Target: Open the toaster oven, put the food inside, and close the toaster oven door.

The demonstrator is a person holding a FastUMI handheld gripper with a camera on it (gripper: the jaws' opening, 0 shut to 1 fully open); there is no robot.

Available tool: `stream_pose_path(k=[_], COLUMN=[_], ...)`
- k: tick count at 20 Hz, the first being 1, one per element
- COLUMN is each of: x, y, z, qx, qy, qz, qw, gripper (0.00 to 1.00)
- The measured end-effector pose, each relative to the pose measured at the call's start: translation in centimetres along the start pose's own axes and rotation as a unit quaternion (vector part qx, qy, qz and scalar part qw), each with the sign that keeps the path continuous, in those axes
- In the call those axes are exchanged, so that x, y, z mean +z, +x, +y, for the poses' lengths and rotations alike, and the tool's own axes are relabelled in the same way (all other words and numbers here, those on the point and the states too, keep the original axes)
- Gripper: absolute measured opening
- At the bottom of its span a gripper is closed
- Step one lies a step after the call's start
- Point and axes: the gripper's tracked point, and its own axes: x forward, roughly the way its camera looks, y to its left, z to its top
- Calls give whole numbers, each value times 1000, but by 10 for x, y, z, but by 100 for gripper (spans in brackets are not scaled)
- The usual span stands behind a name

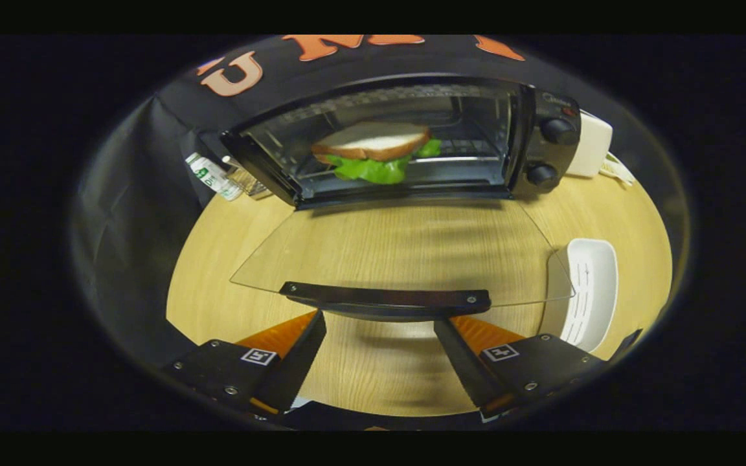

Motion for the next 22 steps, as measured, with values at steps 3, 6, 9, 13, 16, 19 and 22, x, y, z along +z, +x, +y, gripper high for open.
stream_pose_path(k=[3,6,9,13,16,19,22], x=[45,85,118,150,173,175,197], y=[-9,-10,-7,-10,-25,-49,-98], z=[4,2,3,-1,9,1,-2], qx=[-1,-10,-11,-22,-9,-11,-9], qy=[-14,-24,-18,-12,1,-7,-37], qz=[-47,-76,-99,-123,-163,-181,-245], qw=[999,997,995,992,987,983,969], gripper=[99,99,99,99,99,99,99])
